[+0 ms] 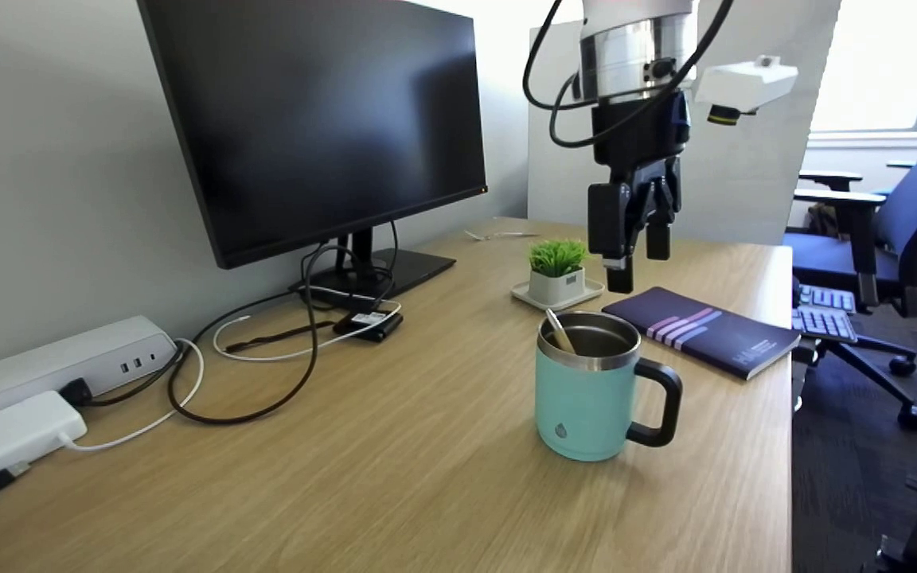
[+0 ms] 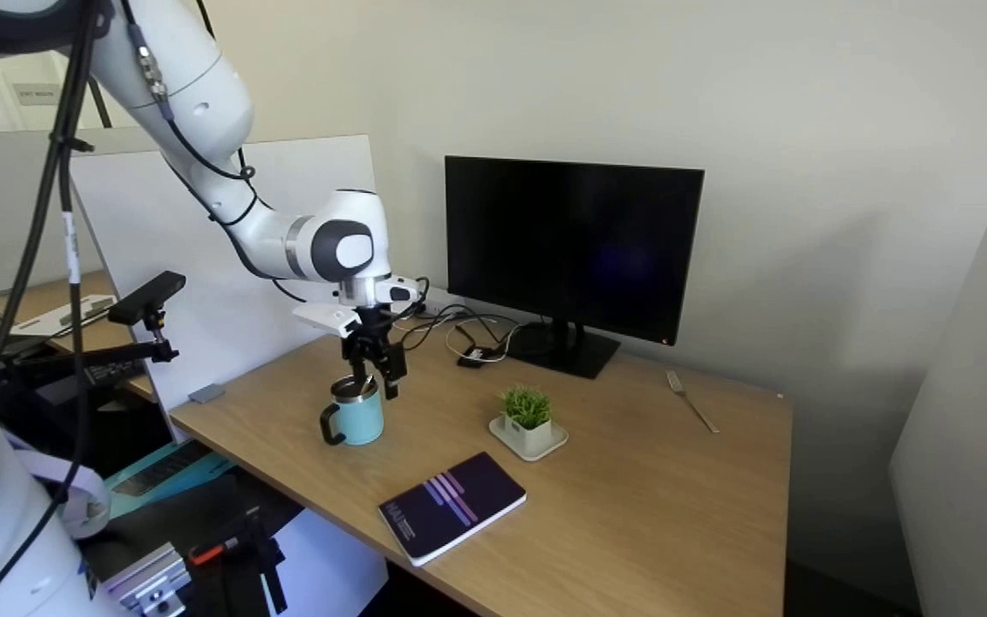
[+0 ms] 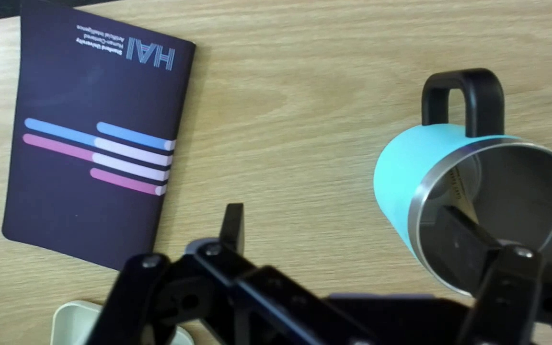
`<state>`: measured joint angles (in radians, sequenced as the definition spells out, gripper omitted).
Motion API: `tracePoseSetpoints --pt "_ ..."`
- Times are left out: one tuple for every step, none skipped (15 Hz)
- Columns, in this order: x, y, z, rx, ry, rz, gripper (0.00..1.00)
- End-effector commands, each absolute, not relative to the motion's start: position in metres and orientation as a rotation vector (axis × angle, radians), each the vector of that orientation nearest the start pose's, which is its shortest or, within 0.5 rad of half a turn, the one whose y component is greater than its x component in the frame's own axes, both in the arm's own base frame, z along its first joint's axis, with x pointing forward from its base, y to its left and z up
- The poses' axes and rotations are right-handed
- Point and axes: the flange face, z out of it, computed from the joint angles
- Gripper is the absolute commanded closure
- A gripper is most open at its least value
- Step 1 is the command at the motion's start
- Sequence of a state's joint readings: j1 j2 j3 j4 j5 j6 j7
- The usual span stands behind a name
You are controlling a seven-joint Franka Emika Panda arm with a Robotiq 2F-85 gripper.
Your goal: Take the blue cup from the left and move it to the right across the book
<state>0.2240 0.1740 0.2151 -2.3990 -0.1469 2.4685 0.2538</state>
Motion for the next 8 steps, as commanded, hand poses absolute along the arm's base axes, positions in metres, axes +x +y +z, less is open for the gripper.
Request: tracePoseSetpoints --pt "0.449 0.221 0.224 -3.185 -0.534 0.119 0.0" --pt "0.45 0.223 0.218 -3.183 -0.543 0.134 0.0" --pt "0.45 0.225 0.215 -3.181 -0.549 0.146 0.0" --pt "0.45 0.227 0.21 -3.181 -0.552 0.156 0.0" --pt "0.45 0.229 0.208 -3.178 -0.554 0.166 0.0" --pt "0.45 0.231 0.206 -3.175 -0.559 0.171 0.0" --pt "0.451 0.233 0.203 -3.173 -0.565 0.174 0.0" --pt "0.451 0.236 0.202 -3.171 -0.572 0.176 0.0"
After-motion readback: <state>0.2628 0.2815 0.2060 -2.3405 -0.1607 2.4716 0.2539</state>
